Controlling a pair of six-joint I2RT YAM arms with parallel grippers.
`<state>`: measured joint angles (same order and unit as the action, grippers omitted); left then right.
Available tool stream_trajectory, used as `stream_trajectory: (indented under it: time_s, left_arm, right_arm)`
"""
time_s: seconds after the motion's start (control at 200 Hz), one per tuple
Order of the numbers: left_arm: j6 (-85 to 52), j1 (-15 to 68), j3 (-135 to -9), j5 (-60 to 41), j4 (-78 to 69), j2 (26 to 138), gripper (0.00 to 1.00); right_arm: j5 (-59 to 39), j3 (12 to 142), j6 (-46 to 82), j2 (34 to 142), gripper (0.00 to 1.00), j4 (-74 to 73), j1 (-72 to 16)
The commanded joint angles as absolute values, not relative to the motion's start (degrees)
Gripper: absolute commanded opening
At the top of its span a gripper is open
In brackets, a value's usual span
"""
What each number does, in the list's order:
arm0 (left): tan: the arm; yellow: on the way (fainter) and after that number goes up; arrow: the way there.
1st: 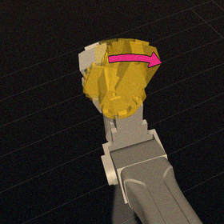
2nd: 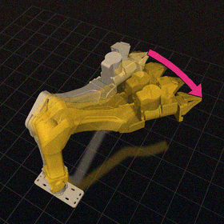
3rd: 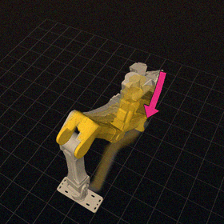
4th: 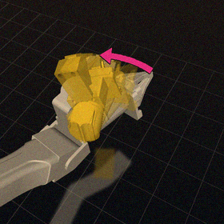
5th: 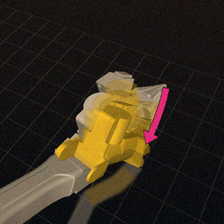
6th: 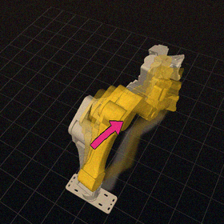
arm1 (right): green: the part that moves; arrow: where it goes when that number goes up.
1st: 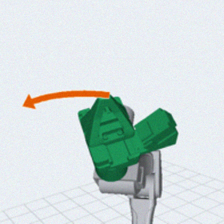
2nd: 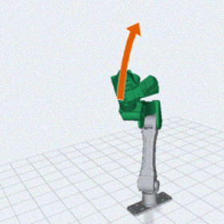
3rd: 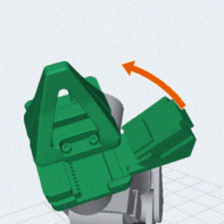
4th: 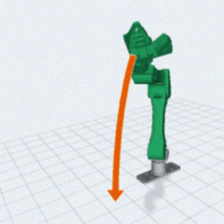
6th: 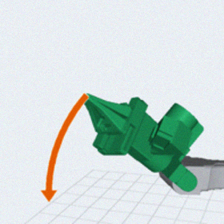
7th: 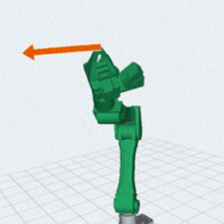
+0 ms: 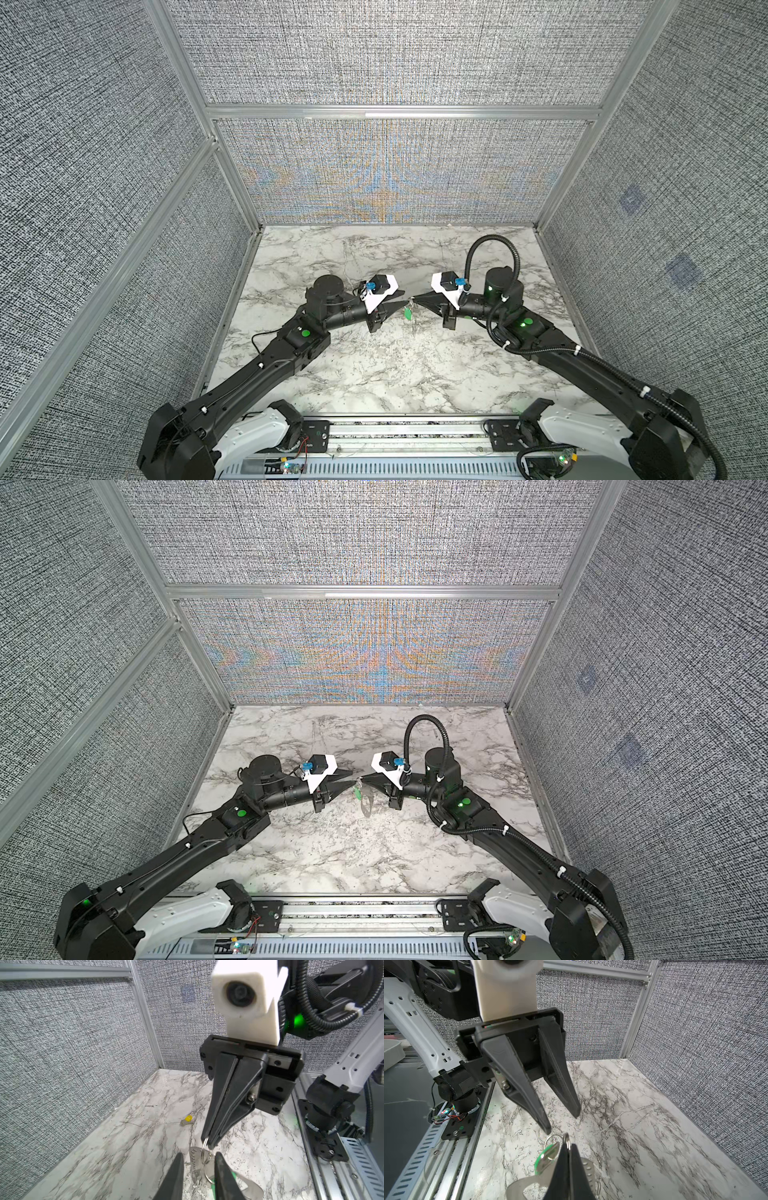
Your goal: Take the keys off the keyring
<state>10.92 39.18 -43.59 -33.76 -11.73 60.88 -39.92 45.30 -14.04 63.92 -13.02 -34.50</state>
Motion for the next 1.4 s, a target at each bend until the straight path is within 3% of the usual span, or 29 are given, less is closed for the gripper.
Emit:
stream_trajectory:
  time_s: [0.0, 0.625, 0.981, 1.211, 1.391]
  left_arm:
    - [11.51, 39.02, -44.47, -36.56, -10.00, 61.64, 0.26]
    - [12.57, 38.97, -46.45, -39.23, -8.28, 64.25, 0.15]
    - [14.18, 38.94, -47.81, -39.82, -6.54, 64.38, 0.00]
    - [19.91, 38.94, -54.30, -36.74, 6.35, 66.64, 0.00]
    - [26.26, 38.94, -62.39, -33.49, 20.64, 69.84, 0.00]
  right_arm:
    - [-41.20, 44.59, -14.85, 63.12, 0.00, -15.70, -34.52]
    - [-43.18, 42.71, -14.49, 61.85, 0.00, -19.65, -34.58]
    - [-42.90, 42.87, -14.95, 62.30, 0.00, -18.82, -34.62]
    - [-37.24, 44.03, -19.27, 60.62, 0.28, -13.30, -34.60]
    - [-30.63, 46.57, -25.28, 59.53, 0.34, -5.67, -34.63]
